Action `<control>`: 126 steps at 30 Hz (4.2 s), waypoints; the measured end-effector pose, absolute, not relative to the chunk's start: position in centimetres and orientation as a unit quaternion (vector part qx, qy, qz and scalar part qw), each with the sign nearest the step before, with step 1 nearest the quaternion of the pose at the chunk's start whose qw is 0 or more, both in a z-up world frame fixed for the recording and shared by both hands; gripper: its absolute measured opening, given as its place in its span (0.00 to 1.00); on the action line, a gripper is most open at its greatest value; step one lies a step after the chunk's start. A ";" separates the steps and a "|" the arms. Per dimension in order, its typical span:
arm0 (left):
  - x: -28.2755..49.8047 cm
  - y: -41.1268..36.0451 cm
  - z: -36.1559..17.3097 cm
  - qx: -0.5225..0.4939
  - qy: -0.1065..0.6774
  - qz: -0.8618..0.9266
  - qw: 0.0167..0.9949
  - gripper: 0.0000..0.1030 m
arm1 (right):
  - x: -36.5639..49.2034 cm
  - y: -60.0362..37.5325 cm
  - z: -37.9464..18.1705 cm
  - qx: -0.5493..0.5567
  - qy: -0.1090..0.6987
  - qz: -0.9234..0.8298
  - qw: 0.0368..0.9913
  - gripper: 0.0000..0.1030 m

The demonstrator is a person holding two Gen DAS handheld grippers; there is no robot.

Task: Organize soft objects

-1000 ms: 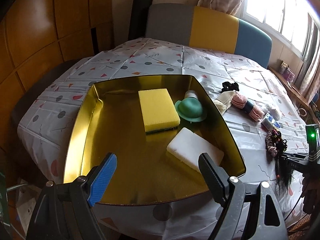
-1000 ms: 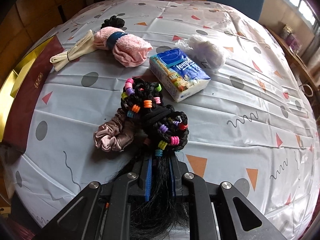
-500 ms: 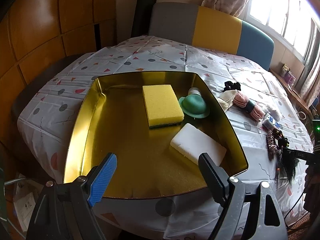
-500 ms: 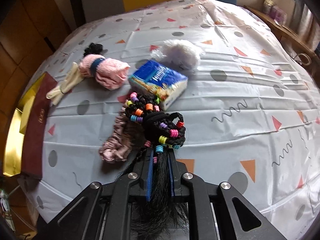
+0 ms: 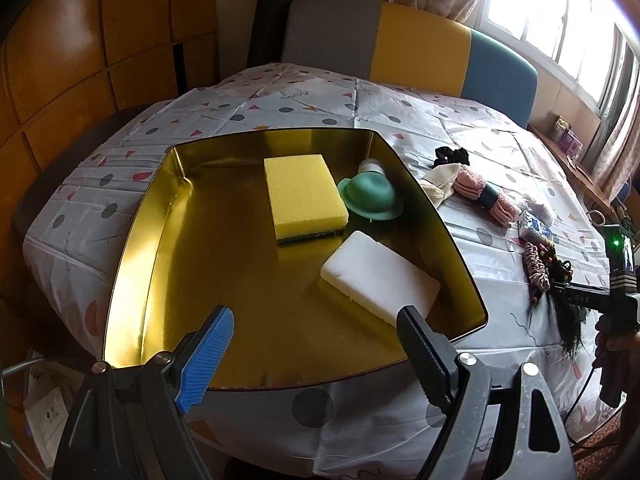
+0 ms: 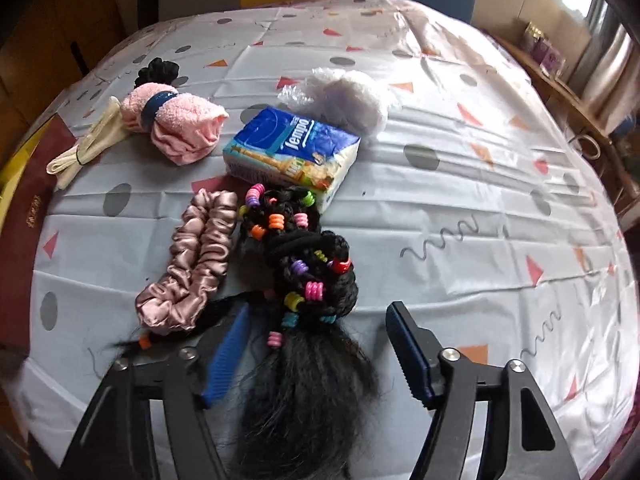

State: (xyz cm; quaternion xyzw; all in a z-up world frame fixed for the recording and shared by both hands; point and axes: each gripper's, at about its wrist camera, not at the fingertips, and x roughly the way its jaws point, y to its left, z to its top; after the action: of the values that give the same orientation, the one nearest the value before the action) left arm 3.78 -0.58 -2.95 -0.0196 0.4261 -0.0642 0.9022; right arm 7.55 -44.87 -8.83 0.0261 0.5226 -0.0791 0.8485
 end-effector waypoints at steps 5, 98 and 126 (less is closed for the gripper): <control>3.7 -0.3 -2.7 -0.021 0.421 -0.062 0.904 0.83 | 6.5 -43.8 -8.3 0.001 0.518 -0.074 0.852 0.11; 1.7 0.6 -0.3 0.004 0.387 -0.036 0.921 0.82 | 5.6 -37.2 -1.4 0.024 0.397 -0.001 0.917 0.89; 3.3 -11.0 0.5 0.027 0.414 -0.205 0.887 0.74 | 3.9 -49.5 -3.3 0.248 0.380 -0.151 0.878 1.00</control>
State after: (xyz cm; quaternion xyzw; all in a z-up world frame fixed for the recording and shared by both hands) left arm 3.30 -11.04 0.46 0.0272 0.4141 -0.2045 0.8865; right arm 3.92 -49.53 -3.34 0.2481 0.3802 -0.1512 0.8781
